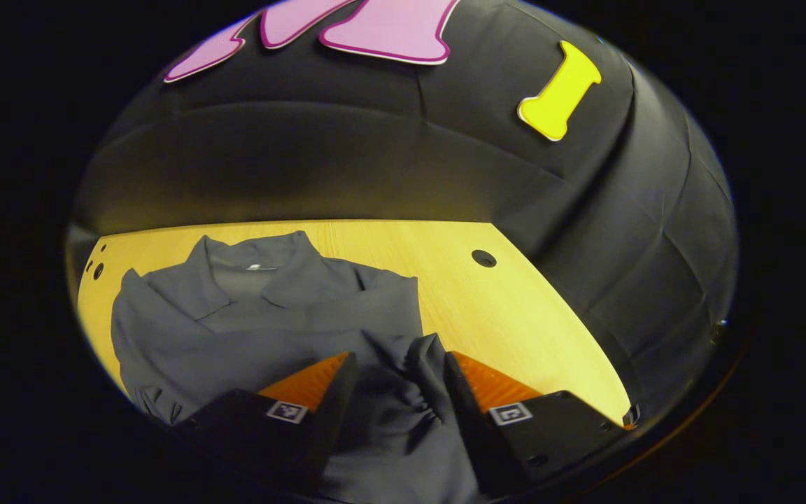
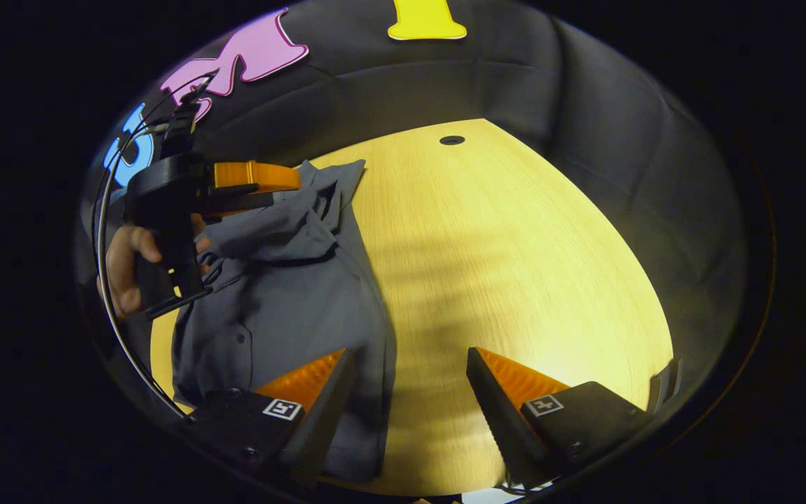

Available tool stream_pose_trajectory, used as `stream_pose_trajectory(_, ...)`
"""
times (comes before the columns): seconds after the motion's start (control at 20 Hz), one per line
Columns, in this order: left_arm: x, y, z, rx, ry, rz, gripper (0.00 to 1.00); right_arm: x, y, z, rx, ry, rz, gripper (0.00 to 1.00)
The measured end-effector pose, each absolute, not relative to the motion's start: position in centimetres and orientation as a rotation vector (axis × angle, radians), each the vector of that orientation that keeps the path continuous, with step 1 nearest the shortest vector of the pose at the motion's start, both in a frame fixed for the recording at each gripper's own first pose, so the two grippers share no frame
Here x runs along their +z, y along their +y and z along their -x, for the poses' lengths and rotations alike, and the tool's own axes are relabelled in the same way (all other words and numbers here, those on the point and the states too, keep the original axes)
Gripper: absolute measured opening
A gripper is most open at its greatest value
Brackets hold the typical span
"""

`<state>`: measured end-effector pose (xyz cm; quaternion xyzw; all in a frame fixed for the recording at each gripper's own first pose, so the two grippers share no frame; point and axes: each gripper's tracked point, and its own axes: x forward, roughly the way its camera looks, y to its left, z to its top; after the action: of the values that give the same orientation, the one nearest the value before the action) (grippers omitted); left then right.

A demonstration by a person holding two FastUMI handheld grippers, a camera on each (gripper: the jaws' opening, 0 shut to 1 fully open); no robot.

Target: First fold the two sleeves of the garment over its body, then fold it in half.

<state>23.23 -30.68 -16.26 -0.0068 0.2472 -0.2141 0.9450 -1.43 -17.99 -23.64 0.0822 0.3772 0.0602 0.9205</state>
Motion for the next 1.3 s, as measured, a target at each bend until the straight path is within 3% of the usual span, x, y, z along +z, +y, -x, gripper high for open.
stream_pose_trajectory(0.05,-16.1,-29.4,-22.4,-0.421,0.496,0.001,0.95,-23.9,-17.8,1.6,0.122,0.784,-0.165,0.99)
stream_pose_trajectory(0.1,-16.2,-27.9,-21.6,-0.405,0.484,-0.024,0.96,-24.2,-17.7,2.0,0.117,0.793,-0.155,0.99)
stream_pose_trajectory(0.4,-16.7,-18.0,-12.1,-0.353,0.438,-0.143,0.96,-25.6,-15.6,5.3,0.129,0.862,-0.149,0.99)
stream_pose_trajectory(0.45,-17.0,-16.2,-10.2,-0.337,0.437,-0.145,0.92,-25.8,-15.1,6.1,0.134,0.873,-0.159,0.99)
stream_pose_trajectory(0.65,-19.8,-9.3,-3.3,-0.253,0.481,-0.118,0.96,-26.5,-13.5,8.2,0.144,0.897,-0.156,0.99)
stream_pose_trajectory(0.7,-20.5,-7.4,-1.9,-0.227,0.489,-0.113,0.92,-26.6,-13.2,8.6,0.142,0.902,-0.151,0.99)
stream_pose_trajectory(0.75,-21.3,-6.2,-0.5,-0.215,0.501,-0.098,0.96,-26.9,-13.0,8.9,0.138,0.905,-0.148,0.99)
stream_pose_trajectory(1.3,-29.4,4.3,5.6,-0.054,0.628,0.058,0.96,-30.4,-10.9,12.3,0.031,0.945,-0.174,0.99)
